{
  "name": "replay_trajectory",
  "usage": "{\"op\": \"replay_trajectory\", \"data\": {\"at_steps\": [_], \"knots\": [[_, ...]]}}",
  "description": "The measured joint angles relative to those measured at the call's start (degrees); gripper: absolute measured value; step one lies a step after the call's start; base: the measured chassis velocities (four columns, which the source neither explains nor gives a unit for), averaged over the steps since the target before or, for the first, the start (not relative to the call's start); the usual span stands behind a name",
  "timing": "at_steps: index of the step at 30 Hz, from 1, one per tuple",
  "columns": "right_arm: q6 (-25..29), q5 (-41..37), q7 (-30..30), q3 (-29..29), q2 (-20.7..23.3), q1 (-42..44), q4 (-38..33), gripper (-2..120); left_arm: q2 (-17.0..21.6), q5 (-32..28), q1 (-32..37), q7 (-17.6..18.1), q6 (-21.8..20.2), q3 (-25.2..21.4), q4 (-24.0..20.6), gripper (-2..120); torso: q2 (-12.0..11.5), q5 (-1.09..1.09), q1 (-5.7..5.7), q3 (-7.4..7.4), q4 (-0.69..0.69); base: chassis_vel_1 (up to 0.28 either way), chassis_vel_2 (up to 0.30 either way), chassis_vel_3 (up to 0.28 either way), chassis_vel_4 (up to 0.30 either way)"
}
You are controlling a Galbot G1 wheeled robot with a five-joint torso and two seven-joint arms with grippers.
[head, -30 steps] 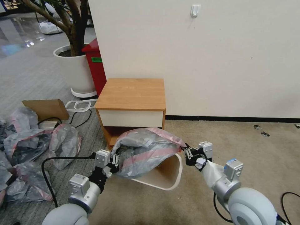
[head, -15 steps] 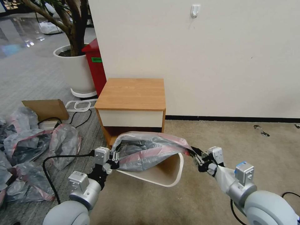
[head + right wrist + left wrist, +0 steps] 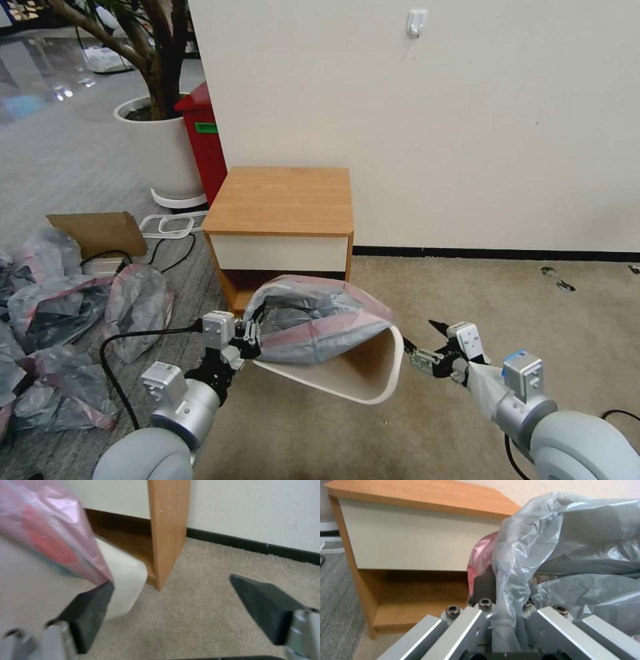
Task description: Pick up the garbage bag from the table and place it over the trash can.
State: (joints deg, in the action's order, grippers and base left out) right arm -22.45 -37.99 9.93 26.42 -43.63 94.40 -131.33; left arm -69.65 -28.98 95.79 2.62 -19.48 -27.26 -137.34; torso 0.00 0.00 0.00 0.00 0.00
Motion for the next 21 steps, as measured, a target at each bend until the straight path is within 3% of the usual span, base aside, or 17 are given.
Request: {"op": "replay_trajectory", "data": {"at_steps": [5, 17, 21], "knots": [[1.35, 1.81, 0.87, 0.3, -1.59, 0.87, 0.48, 100, -0.01, -0.3, -0.58, 1.02, -0.85, -0.43, 0.63, 0, 0.0, 0.0, 0.0, 0.0, 0.0, 0.0, 0.0, 0.0, 0.0], [4.81, 2.29, 6.28, 2.0, -9.98, 5.74, -11.06, 100, -0.34, 3.56, -1.92, 3.92, -2.08, -1.42, 4.1, 0, 0.0, -0.02, 0.0, 0.0, 0.0, 0.0, 0.0, 0.0, 0.0], [9.81, 1.15, 8.4, 1.46, -13.14, 5.19, -11.9, 100, -0.03, 6.22, -2.09, 3.95, -1.27, -0.95, 4.67, 0, 0.0, 0.0, 0.0, 0.0, 0.0, 0.0, 0.0, 0.0, 0.0]]}}
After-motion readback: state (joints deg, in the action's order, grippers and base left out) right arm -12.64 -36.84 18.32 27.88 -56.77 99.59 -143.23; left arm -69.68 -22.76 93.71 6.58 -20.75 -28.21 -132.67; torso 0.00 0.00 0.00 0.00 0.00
